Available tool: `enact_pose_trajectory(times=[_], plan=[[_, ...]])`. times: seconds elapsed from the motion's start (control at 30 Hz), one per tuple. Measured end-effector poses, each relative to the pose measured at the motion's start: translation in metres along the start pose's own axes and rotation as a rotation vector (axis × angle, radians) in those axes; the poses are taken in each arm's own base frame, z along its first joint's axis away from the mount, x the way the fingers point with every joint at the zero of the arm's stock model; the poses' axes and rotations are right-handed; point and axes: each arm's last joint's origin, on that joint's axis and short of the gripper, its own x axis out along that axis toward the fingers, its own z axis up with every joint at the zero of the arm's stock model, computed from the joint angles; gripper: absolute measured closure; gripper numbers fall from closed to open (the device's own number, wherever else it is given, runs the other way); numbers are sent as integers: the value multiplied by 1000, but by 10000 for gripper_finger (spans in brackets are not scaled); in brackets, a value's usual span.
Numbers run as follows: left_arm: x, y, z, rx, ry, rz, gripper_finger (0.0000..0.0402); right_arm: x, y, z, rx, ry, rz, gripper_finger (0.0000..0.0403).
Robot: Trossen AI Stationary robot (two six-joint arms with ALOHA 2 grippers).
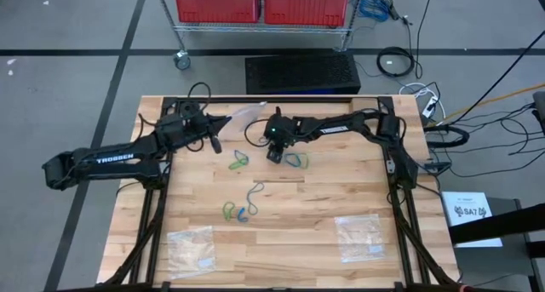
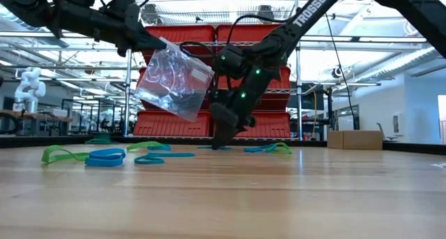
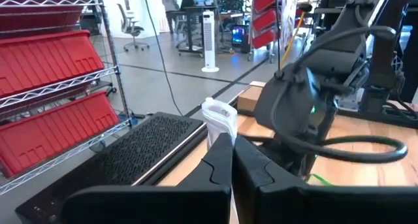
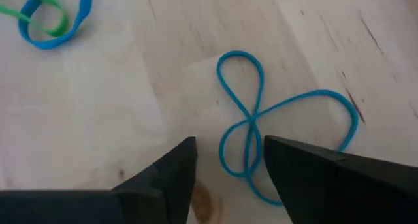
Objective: Sort rubber bands
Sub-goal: Put the top long blue rubber band into the top zip bag
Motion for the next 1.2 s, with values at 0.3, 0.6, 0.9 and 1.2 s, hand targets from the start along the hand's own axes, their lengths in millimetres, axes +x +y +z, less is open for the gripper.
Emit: enact_pose_trajectory(times=[0.3, 0.6, 0.9, 1.2], plan=[[0, 0, 0, 0, -1, -1, 401, -2, 9, -4, -61, 43, -31, 390], [0, -1, 0, 0, -2, -25, 401, -67, 37, 3, -159, 65, 61, 402], [0, -5, 1, 0, -19, -172, 401, -161, 68, 23, -224, -178, 123, 403], [-1, -12, 2, 7, -29, -283, 401, -239, 76, 41, -222, -545, 175, 403]])
